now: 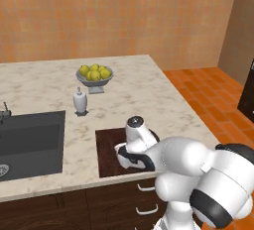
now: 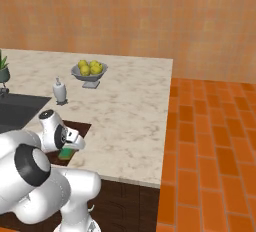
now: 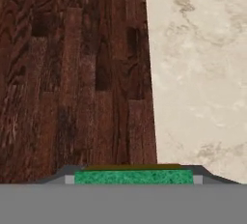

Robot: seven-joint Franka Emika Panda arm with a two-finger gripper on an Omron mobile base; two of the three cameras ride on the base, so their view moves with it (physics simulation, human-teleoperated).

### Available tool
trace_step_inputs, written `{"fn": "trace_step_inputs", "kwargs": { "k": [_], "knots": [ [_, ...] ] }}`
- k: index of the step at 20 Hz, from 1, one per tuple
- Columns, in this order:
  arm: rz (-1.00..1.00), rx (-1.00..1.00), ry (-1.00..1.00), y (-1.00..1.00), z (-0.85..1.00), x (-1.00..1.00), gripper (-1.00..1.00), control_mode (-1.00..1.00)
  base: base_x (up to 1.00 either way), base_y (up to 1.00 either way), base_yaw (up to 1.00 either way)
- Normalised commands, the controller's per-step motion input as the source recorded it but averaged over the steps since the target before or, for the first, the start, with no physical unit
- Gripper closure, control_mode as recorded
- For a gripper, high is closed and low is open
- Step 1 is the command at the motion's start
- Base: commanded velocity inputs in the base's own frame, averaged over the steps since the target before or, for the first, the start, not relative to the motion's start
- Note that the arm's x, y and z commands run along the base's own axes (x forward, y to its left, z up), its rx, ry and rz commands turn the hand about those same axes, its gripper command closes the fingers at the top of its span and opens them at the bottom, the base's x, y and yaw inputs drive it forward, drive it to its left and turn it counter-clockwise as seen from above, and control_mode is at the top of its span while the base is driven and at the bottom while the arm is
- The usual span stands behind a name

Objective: Pick up the sponge from the counter and clean the cutting board by briefly scrubbing or pressing down on the cutting board. Once finished, release the sponge.

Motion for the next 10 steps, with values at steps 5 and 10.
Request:
{"fn": "trace_step_inputs", "kwargs": {
  "k": [5, 10],
  "knots": [
    [0.07, -0.07, -0.01, -0.91, -0.55, 0.0, 1.0, -1.0, 0.0, 0.0, 0.0],
    [0.05, -0.03, -0.03, -0.97, -0.45, 0.0, 1.0, -1.0, 0.0, 0.0, 0.0]
  ]
}}
